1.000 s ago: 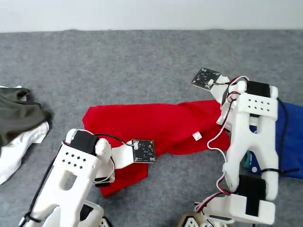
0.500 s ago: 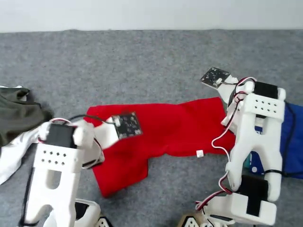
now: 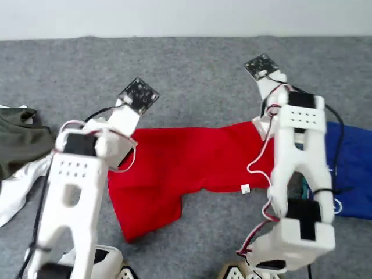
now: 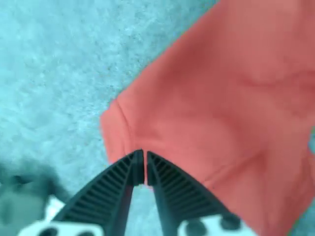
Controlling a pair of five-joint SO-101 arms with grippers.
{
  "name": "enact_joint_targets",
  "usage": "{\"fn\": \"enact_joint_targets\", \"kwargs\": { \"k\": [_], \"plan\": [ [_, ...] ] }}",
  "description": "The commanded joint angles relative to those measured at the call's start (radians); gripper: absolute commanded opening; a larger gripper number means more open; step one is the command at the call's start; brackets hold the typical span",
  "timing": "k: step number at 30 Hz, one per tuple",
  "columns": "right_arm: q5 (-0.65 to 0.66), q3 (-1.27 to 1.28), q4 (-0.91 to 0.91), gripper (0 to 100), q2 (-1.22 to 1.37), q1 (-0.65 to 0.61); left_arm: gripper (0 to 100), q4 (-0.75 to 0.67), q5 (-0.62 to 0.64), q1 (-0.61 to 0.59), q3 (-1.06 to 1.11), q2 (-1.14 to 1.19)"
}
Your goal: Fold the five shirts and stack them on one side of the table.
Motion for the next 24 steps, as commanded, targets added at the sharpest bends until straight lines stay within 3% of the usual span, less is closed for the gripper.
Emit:
{"fn": "enact_joint_targets", "kwargs": {
  "k": [1, 7, 18, 24],
  "plan": [
    [-0.051, -0.055, -0.076, 1.1, 0.054, -0.024, 1, -0.066, 0.068, 0.000, -0.094, 0.160],
    [-0.157, -0.132, -0.111, 1.0, 0.160, -0.030, 1, -0.084, 0.127, -0.002, -0.272, 0.408],
    [-0.157, -0.377, -0.102, 0.9, 0.472, -0.025, 1, -0.066, 0.175, -0.008, -0.539, 0.795],
    [-0.157, -0.479, -0.081, 0.9, 0.618, 0.067, 1, -0.035, 0.173, -0.068, -0.588, 0.904]
  ]
}}
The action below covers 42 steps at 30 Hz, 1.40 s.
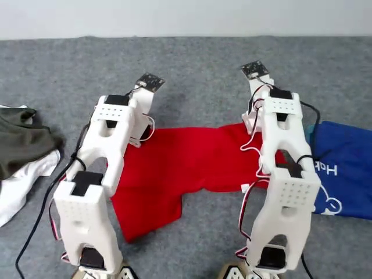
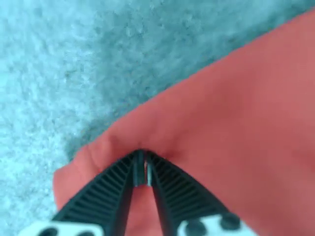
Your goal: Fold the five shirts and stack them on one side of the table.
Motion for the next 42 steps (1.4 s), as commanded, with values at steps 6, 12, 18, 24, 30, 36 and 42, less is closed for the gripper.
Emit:
{"fn": "enact_joint_targets", "kwargs": {
  "k": [6, 12, 18, 24, 30, 36, 42],
  "plan": [
    [-0.003, -0.206, 0.145, 0.9, 0.073, 0.148, 1, 0.031, 0.003, -0.109, -0.047, 0.017],
    [-0.002, -0.370, 0.272, 0.9, 0.073, 0.133, 1, 0.126, 0.002, -0.055, -0.116, -0.068],
    [-0.002, -0.551, 0.432, 0.9, 0.071, 0.071, 1, 0.152, 0.002, 0.015, -0.124, -0.275],
    [-0.002, -0.729, 0.659, 0.9, 0.073, 0.005, 1, 0.167, 0.002, -0.029, -0.122, -0.420],
    [-0.003, -0.761, 0.734, 0.9, 0.044, -0.036, 1, 0.195, -0.018, -0.227, -0.122, -0.433],
    [-0.002, -0.549, 0.734, 0.9, -0.099, -0.142, 1, 0.195, -0.109, -0.480, -0.122, -0.433],
    [-0.002, -0.201, 0.733, 0.9, -0.309, -0.308, 1, 0.195, -0.173, -0.698, -0.122, -0.433]
  ]
}}
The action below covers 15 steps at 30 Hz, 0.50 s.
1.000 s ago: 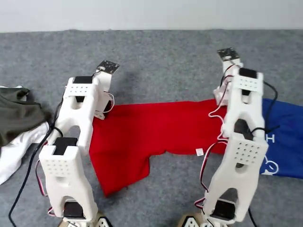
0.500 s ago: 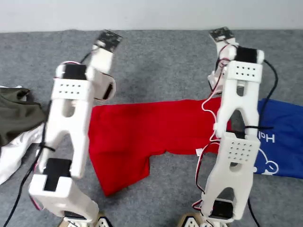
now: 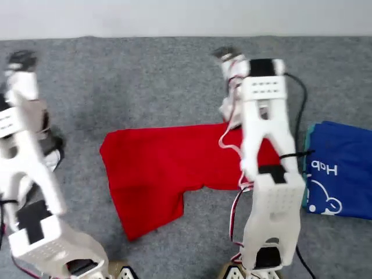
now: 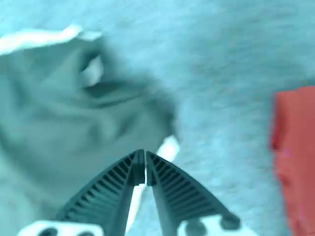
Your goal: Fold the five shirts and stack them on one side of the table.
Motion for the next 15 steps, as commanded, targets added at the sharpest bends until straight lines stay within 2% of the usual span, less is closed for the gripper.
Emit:
{"fn": "enact_joint_targets", "kwargs": {
  "k": [1, 8, 13, 15],
  "plan": [
    [-0.003, 0.172, 0.042, 0.9, -0.177, -0.091, 1, 0.003, -0.052, -0.120, -0.041, -0.058],
    [-0.003, 0.465, 0.039, 0.9, -0.338, -0.271, 1, 0.003, -0.104, -0.270, -0.041, -0.058],
    [0.015, 0.526, 0.035, 1.7, -0.403, -0.450, 1, -0.003, -0.199, -0.325, -0.039, -0.055],
    [0.017, 0.531, 0.030, 5.6, -0.412, -0.522, 1, -0.005, -0.244, -0.336, -0.031, -0.041]
  ]
}}
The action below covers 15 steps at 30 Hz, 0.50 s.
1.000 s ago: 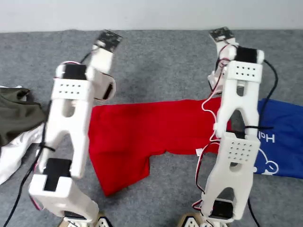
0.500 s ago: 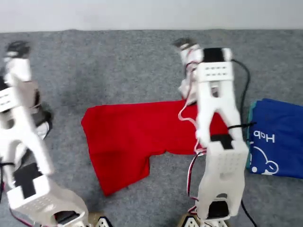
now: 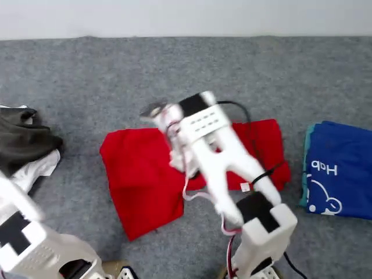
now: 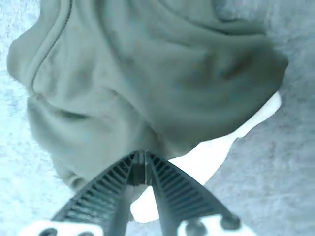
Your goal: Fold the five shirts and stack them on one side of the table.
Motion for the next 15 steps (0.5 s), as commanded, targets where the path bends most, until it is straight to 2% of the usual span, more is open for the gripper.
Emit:
{"fn": "enact_joint_targets", "kwargs": {
  "k": [1, 5, 11, 15],
  "plan": [
    [0.012, 0.005, 0.028, 9.1, -0.077, -0.128, 1, -0.005, -0.086, -0.021, -0.030, -0.023],
    [0.017, 0.051, 0.030, 20.1, -0.091, -0.298, 1, -0.005, -0.133, -0.068, -0.044, 0.074],
    [0.018, 0.137, -0.035, 20.5, -0.105, -0.490, 2, -0.002, -0.130, -0.161, -0.131, 0.184],
    [0.018, 0.239, -0.147, 20.6, -0.096, -0.555, 2, 0.003, -0.130, -0.190, -0.162, 0.207]
  ]
}}
